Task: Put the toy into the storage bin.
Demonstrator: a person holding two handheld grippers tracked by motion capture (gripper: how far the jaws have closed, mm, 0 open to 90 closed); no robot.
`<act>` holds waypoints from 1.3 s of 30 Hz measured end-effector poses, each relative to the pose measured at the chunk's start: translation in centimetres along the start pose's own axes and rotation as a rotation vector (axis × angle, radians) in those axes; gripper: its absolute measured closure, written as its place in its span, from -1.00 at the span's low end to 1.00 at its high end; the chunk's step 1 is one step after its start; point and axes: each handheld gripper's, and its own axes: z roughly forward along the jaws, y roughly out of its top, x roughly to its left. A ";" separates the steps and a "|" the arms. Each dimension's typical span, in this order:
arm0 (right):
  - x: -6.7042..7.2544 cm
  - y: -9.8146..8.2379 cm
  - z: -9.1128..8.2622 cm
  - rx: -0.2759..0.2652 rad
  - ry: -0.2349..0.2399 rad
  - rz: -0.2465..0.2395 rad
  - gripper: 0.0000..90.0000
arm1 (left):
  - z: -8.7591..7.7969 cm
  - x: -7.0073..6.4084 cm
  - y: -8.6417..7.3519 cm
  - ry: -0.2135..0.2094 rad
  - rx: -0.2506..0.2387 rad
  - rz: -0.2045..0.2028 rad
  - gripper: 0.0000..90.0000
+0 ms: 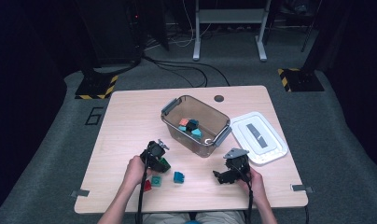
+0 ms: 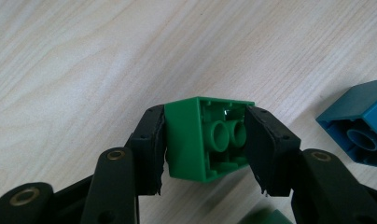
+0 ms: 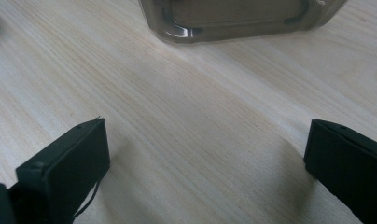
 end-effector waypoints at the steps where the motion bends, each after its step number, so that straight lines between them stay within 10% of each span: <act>1: 0.0 0.0 0.0 0.000 0.000 0.000 -1.00 | 0.0 0.0 0.0 0.000 0.001 0.001 0.13; 39: 0.0 0.0 0.0 0.000 0.000 0.000 -1.00 | -6.9 1.2 5.3 0.069 -0.120 0.026 0.13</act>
